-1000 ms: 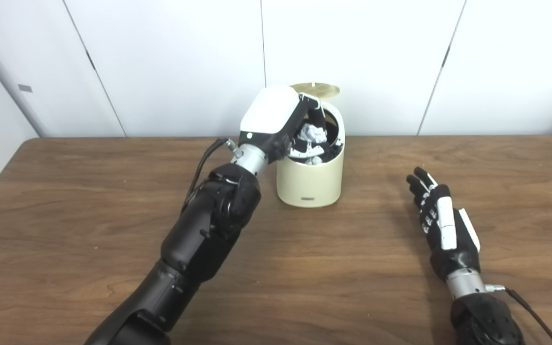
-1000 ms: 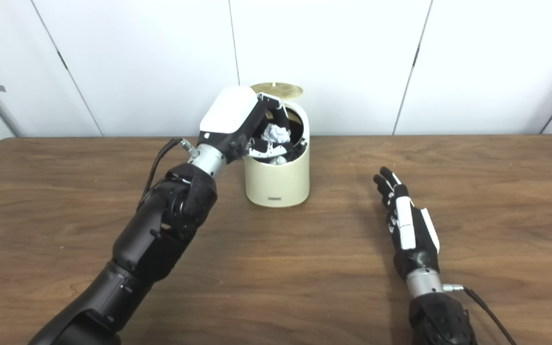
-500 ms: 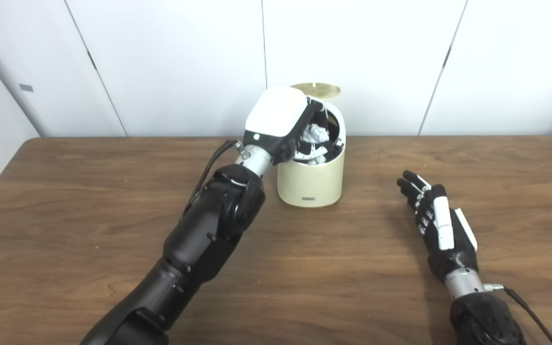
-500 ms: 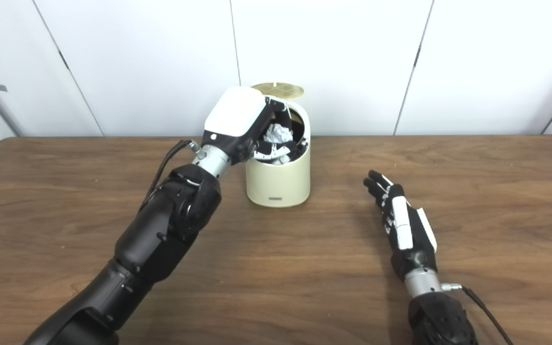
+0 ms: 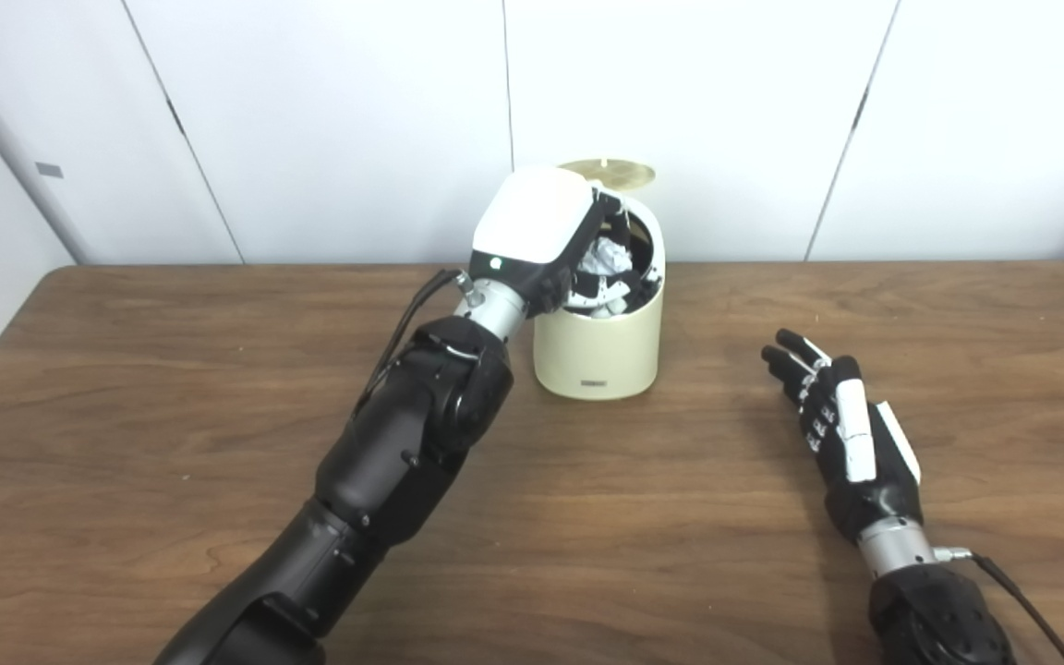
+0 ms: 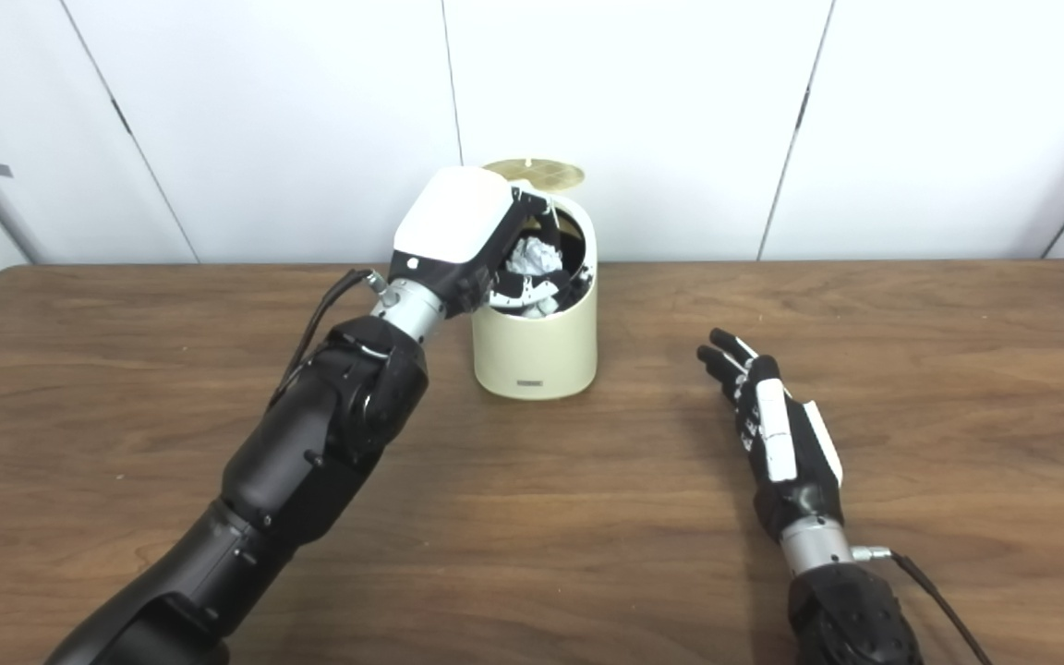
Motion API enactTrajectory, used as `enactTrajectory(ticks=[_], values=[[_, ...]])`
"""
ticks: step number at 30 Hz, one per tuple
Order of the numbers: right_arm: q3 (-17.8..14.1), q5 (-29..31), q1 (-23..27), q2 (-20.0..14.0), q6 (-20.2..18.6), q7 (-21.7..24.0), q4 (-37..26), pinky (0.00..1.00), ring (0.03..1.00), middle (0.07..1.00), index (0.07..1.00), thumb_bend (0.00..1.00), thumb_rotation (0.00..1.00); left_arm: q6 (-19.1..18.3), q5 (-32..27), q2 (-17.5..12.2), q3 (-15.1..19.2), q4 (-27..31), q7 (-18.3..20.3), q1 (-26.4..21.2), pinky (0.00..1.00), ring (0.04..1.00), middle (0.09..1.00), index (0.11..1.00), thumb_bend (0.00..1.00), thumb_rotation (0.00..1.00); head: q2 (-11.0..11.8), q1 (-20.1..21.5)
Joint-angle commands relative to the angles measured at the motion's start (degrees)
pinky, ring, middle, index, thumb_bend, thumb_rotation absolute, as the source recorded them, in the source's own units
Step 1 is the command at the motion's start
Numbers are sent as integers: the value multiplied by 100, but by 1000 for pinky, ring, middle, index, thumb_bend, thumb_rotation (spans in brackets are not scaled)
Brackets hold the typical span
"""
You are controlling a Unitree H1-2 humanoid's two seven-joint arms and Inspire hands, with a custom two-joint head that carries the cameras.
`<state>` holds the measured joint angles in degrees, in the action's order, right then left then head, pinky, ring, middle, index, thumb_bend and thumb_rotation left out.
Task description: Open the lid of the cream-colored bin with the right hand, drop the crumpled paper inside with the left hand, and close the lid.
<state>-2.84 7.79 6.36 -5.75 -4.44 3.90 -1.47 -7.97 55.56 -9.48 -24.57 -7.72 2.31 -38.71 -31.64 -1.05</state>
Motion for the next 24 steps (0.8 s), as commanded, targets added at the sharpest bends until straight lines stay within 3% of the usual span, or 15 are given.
enactTrajectory(ticks=[1,13,24], values=[[28,47,61,7,-39,83,-33,981,909,840,863,611,998,28,16,-36,92,158,-85,-193,562,675,691,494,519,43,-11,-7],[26,7,72,-16,-51,93,-9,1000,920,843,877,628,1000,90,-154,-43,175,144,-87,-171,510,610,638,493,518,41,-21,-23],[25,2,71,-30,-51,115,-5,991,920,841,877,615,999,-42,-52,-66,132,164,78,-211,561,682,696,494,520,44,-30,-18]])
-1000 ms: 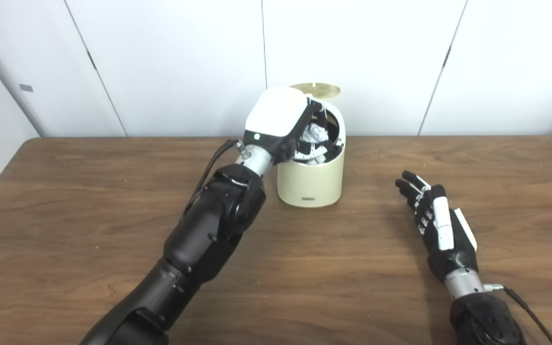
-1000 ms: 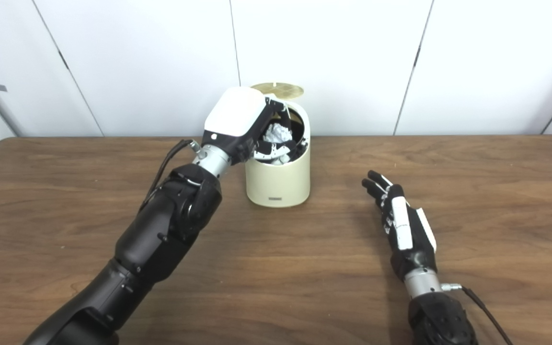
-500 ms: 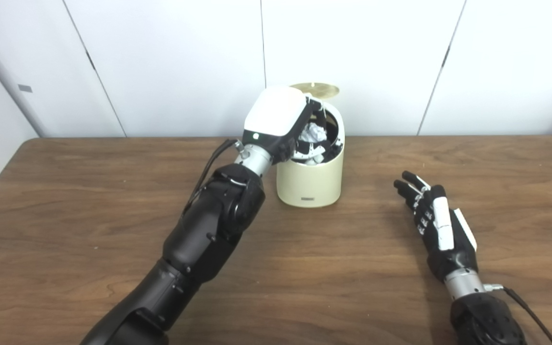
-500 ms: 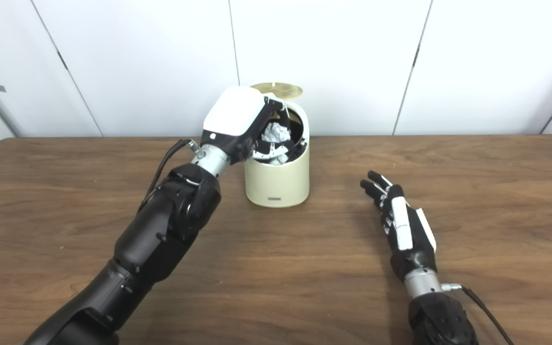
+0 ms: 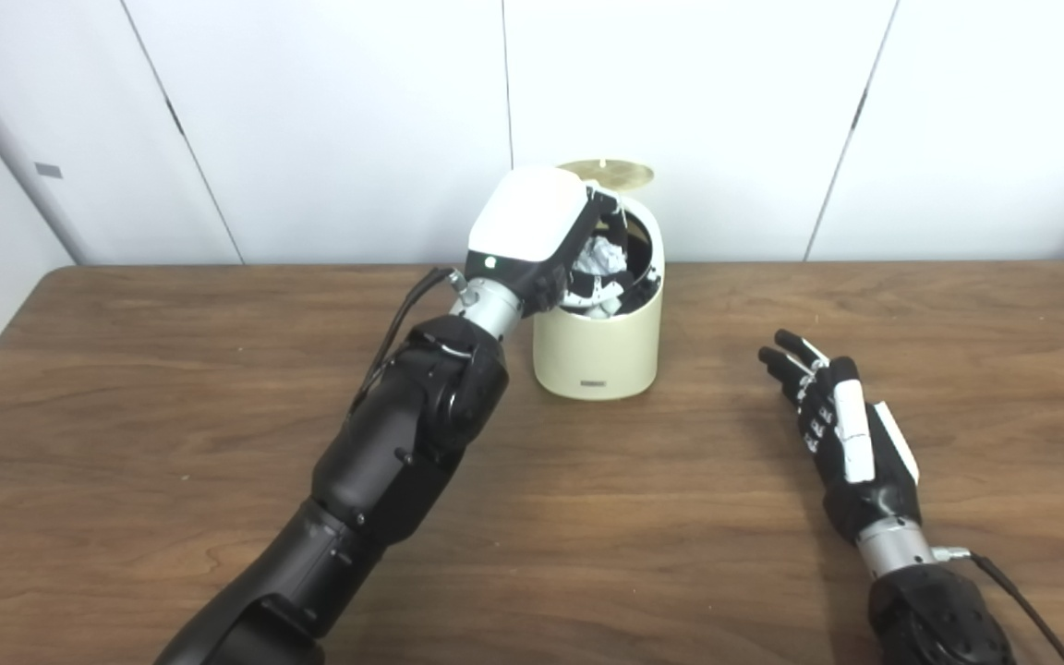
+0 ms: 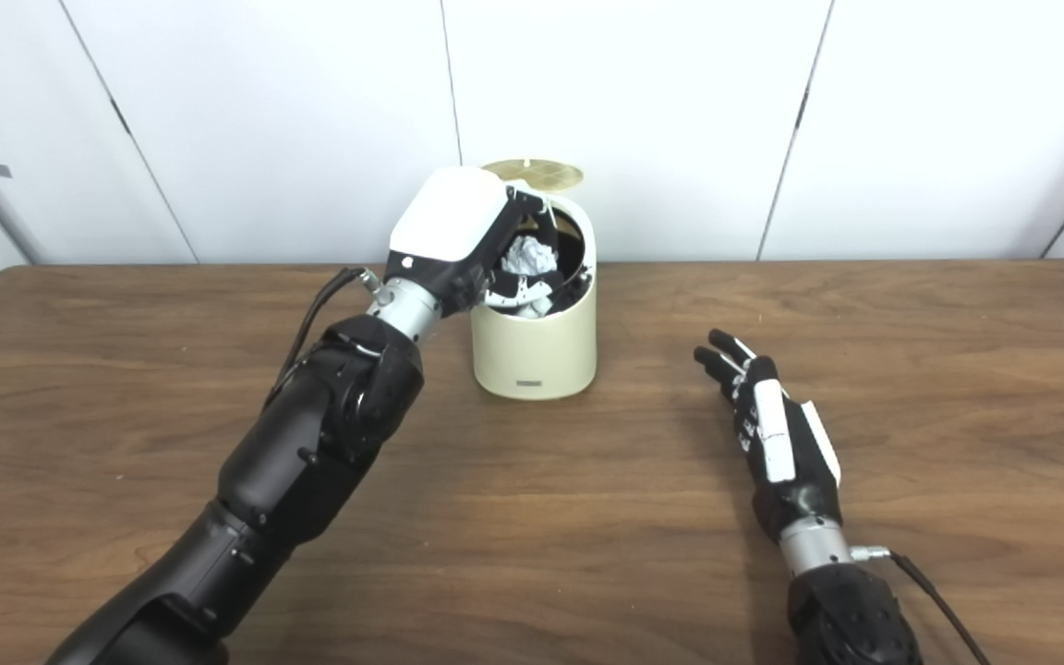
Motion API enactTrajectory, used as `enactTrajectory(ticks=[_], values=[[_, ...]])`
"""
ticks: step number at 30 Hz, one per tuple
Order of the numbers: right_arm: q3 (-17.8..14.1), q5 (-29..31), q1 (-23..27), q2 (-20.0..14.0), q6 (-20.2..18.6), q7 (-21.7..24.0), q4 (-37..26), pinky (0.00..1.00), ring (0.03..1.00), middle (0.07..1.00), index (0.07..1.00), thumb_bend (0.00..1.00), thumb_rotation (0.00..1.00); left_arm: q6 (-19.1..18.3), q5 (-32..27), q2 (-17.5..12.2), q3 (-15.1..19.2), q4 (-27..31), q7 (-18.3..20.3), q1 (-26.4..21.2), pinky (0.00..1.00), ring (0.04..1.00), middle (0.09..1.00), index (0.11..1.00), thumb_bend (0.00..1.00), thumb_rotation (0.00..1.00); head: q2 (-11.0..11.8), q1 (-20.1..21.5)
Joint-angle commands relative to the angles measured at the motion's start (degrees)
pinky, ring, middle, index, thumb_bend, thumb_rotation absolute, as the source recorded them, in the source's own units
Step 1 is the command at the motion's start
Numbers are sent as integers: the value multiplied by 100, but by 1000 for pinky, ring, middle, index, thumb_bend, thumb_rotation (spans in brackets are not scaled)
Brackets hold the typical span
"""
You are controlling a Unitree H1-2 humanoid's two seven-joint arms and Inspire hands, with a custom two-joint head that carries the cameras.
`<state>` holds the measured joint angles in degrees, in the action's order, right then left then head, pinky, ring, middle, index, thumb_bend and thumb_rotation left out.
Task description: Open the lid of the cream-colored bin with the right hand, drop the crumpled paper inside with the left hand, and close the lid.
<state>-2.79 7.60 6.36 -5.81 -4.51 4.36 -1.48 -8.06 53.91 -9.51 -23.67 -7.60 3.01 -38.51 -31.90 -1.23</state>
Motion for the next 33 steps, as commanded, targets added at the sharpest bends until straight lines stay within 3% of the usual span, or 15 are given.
enactTrajectory(ticks=[1,4,5,8,20,26,30,31,32,33], values=[[13,32,71,-25,-42,71,-2,993,921,842,878,615,1000,-44,122,-63,34,151,16,-234,560,683,698,495,520,44,-8,-8],[-3,15,68,-27,2,52,20,980,910,836,875,599,1000,4,79,-59,38,135,-12,-228,556,684,702,495,520,44,-18,-9],[-5,2,67,-31,10,46,25,979,905,831,873,597,1000,12,64,-53,45,132,-23,-223,558,683,704,589,728,18,-18,-9],[-2,-4,70,-34,10,48,27,974,902,828,874,598,1000,6,52,-40,56,123,-39,-214,566,689,709,661,857,1,-18,-9],[-10,44,76,-30,-10,58,42,973,904,829,874,606,993,16,52,-39,58,94,-93,-204,557,691,719,719,899,0,-11,-11],[-4,29,54,-54,-23,63,7,978,909,837,883,625,998,18,42,-51,57,147,-68,-194,567,705,731,733,906,0,-53,-6],[-14,50,40,-54,-38,65,-44,980,903,830,886,604,999,35,-62,-10,114,140,-103,-179,570,685,706,672,873,0,-53,-6],[-17,51,40,-58,-38,65,-43,982,903,829,886,597,1000,42,-133,22,157,143,-137,-169,560,660,679,631,845,0,-53,-6],[-20,52,41,-60,-36,65,-38,987,906,830,888,590,1000,48,-178,43,186,146,-159,-163,492,550,601,559,678,0,-53,-6],[-26,64,45,-59,-35,68,-34,991,907,831,890,585,1000,72,-212,63,214,147,-203,-157,450,483,552,514,574,0,-67,-23]])
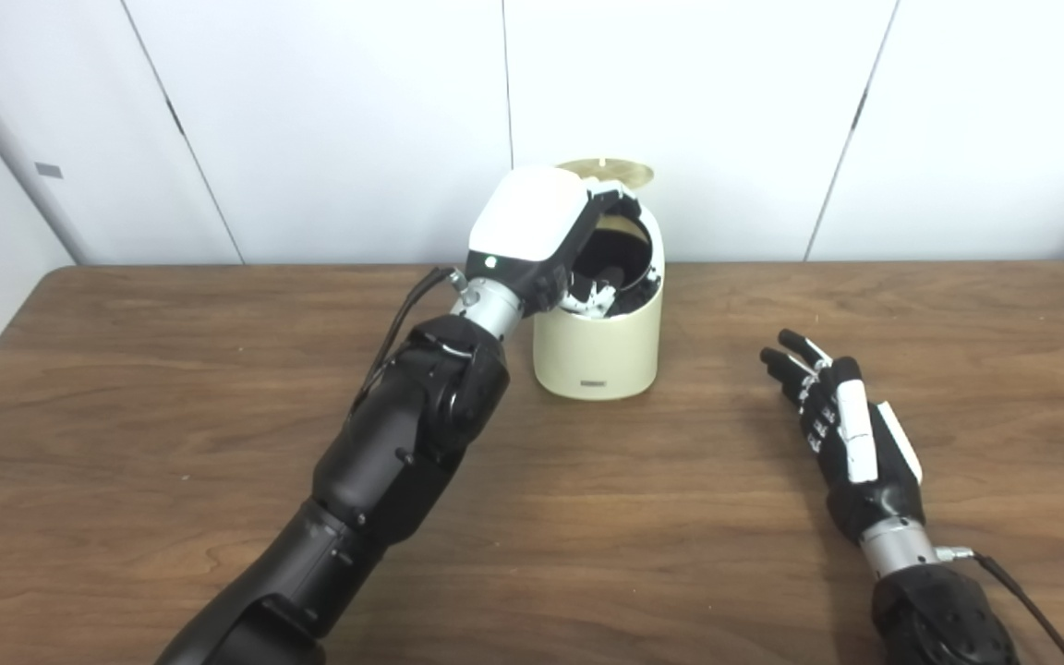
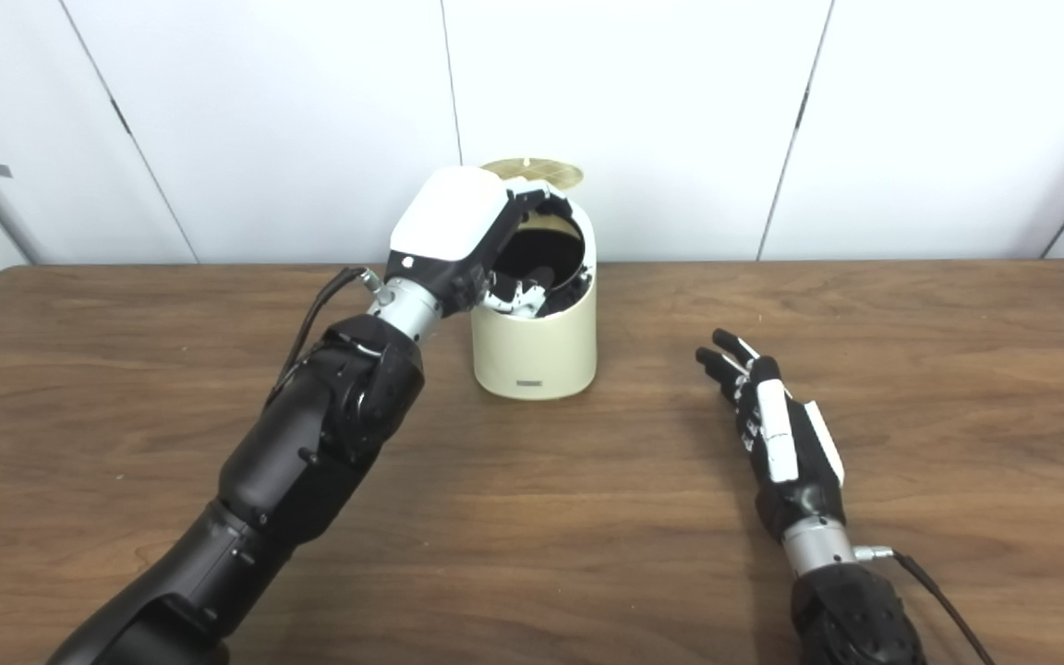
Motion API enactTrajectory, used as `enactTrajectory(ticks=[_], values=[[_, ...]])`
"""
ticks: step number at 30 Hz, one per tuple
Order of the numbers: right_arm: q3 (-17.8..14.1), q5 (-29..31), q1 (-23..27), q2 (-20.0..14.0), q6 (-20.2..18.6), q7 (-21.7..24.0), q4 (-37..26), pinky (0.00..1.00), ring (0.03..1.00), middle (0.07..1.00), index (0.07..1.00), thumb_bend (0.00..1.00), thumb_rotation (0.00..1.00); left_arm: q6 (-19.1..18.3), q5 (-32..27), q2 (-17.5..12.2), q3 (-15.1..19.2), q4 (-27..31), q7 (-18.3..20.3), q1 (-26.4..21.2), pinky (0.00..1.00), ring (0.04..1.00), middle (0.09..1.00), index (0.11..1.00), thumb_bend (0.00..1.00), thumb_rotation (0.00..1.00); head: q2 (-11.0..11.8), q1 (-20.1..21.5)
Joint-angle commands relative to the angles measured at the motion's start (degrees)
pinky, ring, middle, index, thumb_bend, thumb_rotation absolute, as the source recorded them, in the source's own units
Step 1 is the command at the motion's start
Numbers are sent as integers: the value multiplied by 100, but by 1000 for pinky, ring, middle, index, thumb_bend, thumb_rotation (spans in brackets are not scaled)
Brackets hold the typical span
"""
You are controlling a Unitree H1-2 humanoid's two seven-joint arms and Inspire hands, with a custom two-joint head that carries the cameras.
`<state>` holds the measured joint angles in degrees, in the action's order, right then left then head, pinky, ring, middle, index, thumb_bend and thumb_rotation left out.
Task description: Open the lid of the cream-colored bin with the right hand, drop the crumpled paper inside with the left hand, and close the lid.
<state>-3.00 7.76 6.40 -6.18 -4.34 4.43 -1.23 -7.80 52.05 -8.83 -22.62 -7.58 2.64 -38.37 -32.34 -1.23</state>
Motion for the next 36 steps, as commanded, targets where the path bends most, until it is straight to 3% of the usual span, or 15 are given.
enactTrajectory(ticks=[1,5,15,19,25,28,36], values=[[-13,68,45,-18,-63,64,-58,992,908,831,890,579,1000,66,-61,15,134,147,-206,-165,398,471,544,503,525,0,-16,-28],[-19,81,56,-21,-83,65,-45,999,906,825,883,568,1000,135,-197,114,256,143,-410,-96,317,438,523,516,474,0,-14,-32],[-18,70,47,-64,-85,66,-10,1000,917,828,884,595,1000,127,-237,192,326,179,-650,-64,305,426,518,513,470,0,-20,-66],[-26,82,38,-55,-85,58,-20,1000,917,826,884,600,998,144,-196,182,342,236,-735,-31,292,446,563,501,466,0,-28,-68],[-52,130,43,-34,-125,47,-23,1000,915,823,881,609,978,218,-182,114,376,354,-861,34,309,419,515,502,472,0,-28,-68],[-47,121,48,-33,-95,49,-6,1000,914,822,884,604,985,326,-254,68,461,473,-937,111,324,434,537,484,472,0,-32,-73],[-107,277,75,-62,-76,100,50,1000,937,838,887,611,983,1072,-415,-83,664,657,-1418,445,338,422,519,458,474,0,-13,-126]])
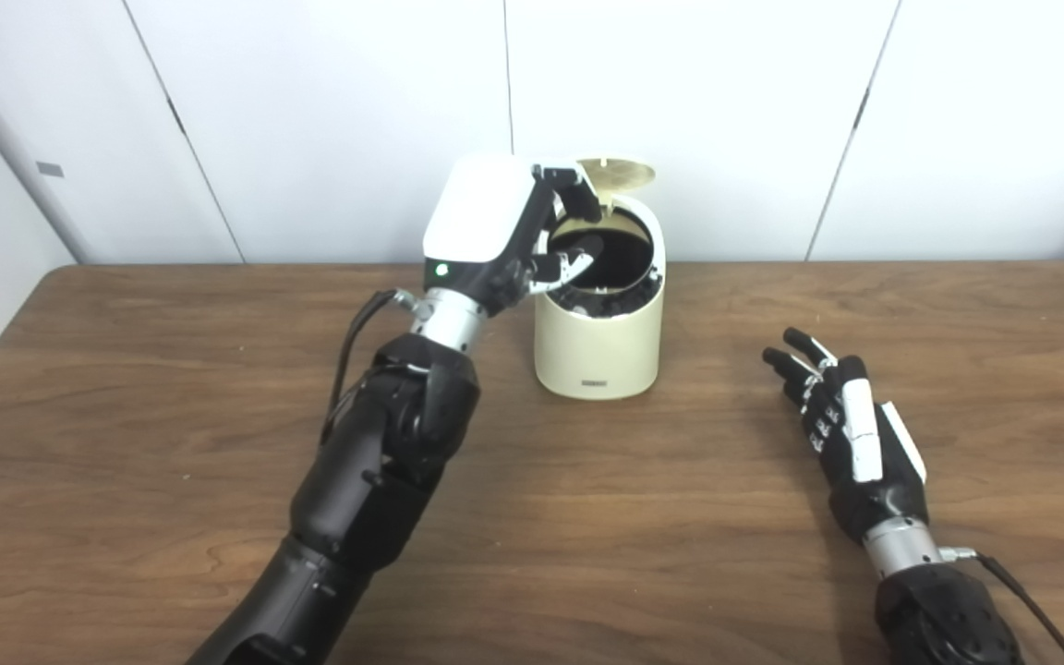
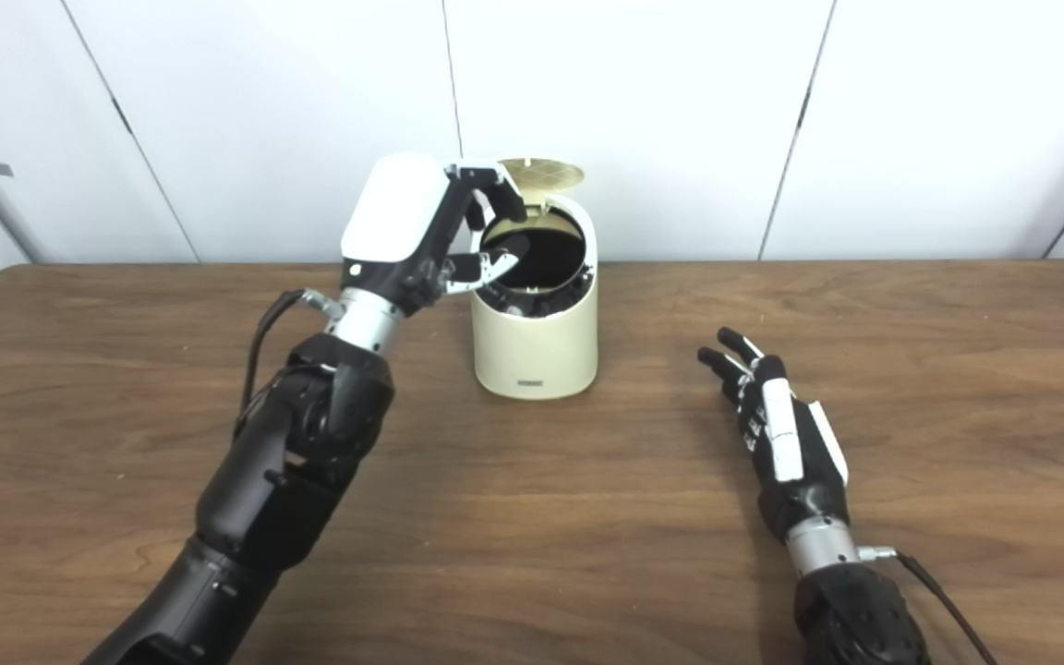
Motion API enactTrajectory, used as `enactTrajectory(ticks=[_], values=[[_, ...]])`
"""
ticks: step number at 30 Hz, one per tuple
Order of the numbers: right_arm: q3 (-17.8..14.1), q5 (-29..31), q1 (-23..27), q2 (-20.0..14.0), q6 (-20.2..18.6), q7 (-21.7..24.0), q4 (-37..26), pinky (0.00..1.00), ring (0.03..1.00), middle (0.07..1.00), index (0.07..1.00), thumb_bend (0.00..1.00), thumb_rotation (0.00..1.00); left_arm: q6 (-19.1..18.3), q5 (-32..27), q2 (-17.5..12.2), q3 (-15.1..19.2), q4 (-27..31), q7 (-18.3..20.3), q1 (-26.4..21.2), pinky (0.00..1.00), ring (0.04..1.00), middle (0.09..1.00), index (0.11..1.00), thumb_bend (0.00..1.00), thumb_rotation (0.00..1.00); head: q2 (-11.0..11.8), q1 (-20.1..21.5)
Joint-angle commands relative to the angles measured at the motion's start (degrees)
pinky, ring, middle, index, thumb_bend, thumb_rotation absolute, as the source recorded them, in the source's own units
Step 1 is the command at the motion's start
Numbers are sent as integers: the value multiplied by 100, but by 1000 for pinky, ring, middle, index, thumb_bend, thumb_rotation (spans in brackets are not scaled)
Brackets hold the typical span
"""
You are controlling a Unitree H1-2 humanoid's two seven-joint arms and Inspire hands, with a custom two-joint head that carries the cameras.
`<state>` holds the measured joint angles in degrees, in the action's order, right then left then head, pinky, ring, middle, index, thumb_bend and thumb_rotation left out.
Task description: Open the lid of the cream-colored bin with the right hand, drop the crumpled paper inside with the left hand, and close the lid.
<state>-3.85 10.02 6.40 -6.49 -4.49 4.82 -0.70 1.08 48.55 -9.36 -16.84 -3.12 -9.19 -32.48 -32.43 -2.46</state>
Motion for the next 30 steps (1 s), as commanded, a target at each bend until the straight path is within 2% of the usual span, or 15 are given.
enactTrajectory(ticks=[1,8,11,14,18,24,25,26,28,30], values=[[-39,64,79,-28,-60,50,9,1000,934,834,883,608,978,250,-98,-50,115,238,-256,-102,338,424,517,452,474,0,-5,-4],[-82,73,88,-47,-5,44,50,1000,918,828,868,594,966,443,-304,-203,393,588,-240,184,364,436,506,460,477,0,-33,-27],[-85,87,96,-59,3,68,55,1000,913,826,868,583,970,629,-715,-187,641,676,-272,318,356,438,511,460,476,0,-38,-41],[-77,87,104,-85,39,105,92,1000,916,826,868,584,972,544,-1070,-135,914,836,-208,483,361,439,510,462,476,0,-38,-41],[-80,92,120,-89,41,114,96,1000,911,827,864,594,970,182,-1569,-68,1274,1113,50,672,352,441,500,466,476,0,-66,-38],[-56,50,125,-93,49,120,53,1000,927,847,875,593,989,-800,-2619,126,1876,1516,501,917,334,458,518,476,474,0,-101,-25],[-57,61,125,-96,44,127,33,1000,932,853,876,591,992,-1114,-2689,125,1939,1614,611,962,347,469,526,479,475,0,-138,-14],[-62,76,128,-95,39,130,20,1000,934,858,877,590,992,-1333,-2788,112,1986,1696,718,1013,414,517,520,480,496,0,-138,-14],[-74,114,122,-101,34,145,-14,1000,936,869,878,601,984,-1577,-2952,30,2023,1799,896,1116,477,567,501,494,511,0,-171,-5],[-89,157,108,-104,24,158,-51,1000,938,878,876,606,982,-1667,-3128,-48,2043,1834,1045,1204,553,633,642,497,502,54,-187,-2]])
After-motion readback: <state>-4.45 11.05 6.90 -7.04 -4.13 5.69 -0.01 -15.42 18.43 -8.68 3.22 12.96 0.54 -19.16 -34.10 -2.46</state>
